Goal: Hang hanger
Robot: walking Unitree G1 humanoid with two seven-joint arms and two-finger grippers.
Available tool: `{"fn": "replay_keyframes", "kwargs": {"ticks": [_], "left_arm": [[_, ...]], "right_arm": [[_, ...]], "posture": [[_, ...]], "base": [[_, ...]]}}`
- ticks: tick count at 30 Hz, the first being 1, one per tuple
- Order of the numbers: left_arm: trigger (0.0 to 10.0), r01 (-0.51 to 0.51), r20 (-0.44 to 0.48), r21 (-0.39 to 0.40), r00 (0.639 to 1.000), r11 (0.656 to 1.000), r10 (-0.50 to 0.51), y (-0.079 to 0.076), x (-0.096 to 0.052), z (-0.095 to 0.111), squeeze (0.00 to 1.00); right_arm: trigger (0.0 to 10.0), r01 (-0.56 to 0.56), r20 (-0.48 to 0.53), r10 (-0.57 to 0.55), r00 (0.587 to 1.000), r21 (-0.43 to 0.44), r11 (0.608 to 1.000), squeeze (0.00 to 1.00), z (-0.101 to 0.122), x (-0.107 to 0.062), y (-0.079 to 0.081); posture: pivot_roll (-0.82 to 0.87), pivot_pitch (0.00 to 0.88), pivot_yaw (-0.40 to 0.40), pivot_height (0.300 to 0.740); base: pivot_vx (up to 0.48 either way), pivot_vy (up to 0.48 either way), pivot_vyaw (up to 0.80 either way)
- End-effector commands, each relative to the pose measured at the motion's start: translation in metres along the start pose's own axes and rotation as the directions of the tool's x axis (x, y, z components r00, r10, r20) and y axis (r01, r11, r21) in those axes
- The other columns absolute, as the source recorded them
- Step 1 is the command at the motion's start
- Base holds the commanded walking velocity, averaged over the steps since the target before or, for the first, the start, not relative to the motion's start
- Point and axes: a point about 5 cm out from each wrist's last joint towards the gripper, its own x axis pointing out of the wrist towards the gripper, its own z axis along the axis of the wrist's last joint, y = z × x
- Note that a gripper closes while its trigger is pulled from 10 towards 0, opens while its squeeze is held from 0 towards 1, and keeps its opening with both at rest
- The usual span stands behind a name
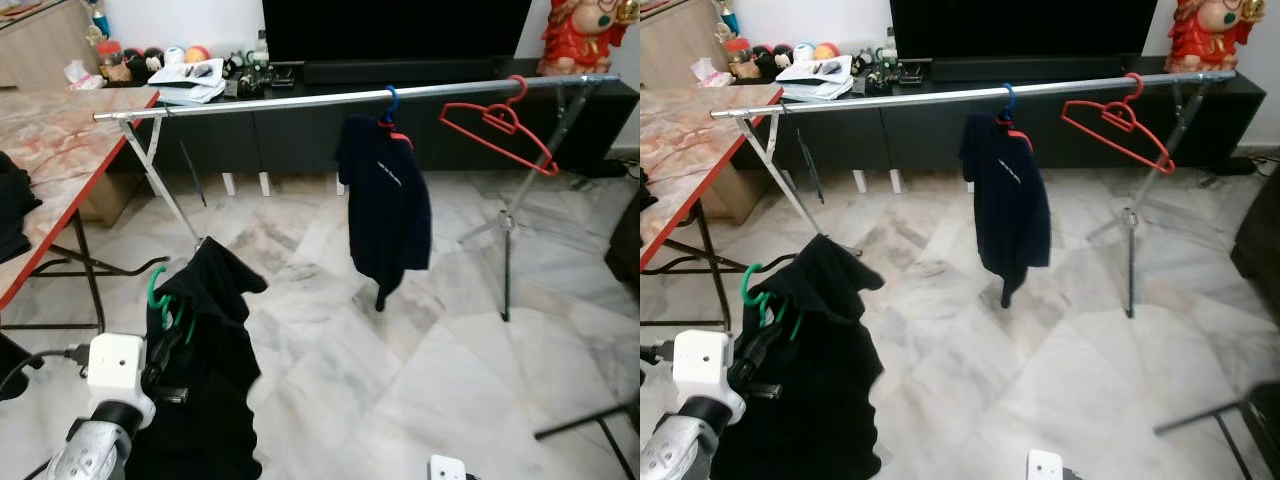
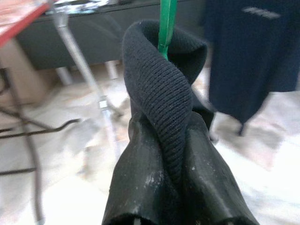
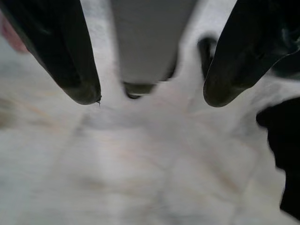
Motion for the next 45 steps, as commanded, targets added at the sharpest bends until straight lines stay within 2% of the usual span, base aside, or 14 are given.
{"fn": "replay_keyframes", "kwargs": {"ticks": [1, 4, 25, 40, 45], "left_arm": [[10.0, -0.007, 0.044, 0.014, 0.999, 1.0, 0.006, 0.0039, 0.0027, 0.0106, 0.0], [10.0, -0.006, 0.043, 0.015, 0.999, 1.0, 0.006, 0.0041, 0.0027, 0.0108, 0.0], [10.0, -0.006, 0.009, 0.005, 1.0, 1.0, 0.006, 0.0036, 0.0001, 0.0073, 0.0], [10.0, -0.001, 0.007, 0.0, 1.0, 1.0, 0.001, 0.0024, 0.0007, 0.0073, 0.0], [10.0, 0.016, 0.008, 0.011, 1.0, 1.0, -0.016, 0.0001, 0.0011, 0.0075, 0.0]], "right_arm": [[10.0, 0.001, -0.017, -0.001, 1.0, 0.008, 1.0, 0.0, -0.0052, -0.0008, 0.0015], [10.0, 0.0, -0.015, 0.0, 1.0, 0.005, 1.0, 0.0, -0.0048, -0.0008, 0.0015], [10.0, -0.005, -0.01, 0.005, 1.0, 0.002, 1.0, 0.0, -0.0037, -0.0006, 0.0021], [10.0, -0.008, -0.004, 0.008, 1.0, 0.0, 1.0, 0.0, -0.0031, -0.0006, 0.0025], [10.0, -0.008, 0.009, 0.008, 1.0, 0.002, 1.0, 0.0, -0.0021, -0.0007, 0.0025]], "posture": [[0.03, 0.096, 0.031, 0.721], [0.03, 0.099, 0.03, 0.721], [0.04, 0.11, 0.031, 0.721], [0.04, 0.111, 0.032, 0.721], [0.04, 0.11, 0.033, 0.721]], "base": [[-0.33, 0.0, -0.8], [-0.311, 0.0, -0.71], [0.0, 0.0, 0.0], [0.0, 0.332, 0.0], [0.0, 0.0, 0.0]]}}
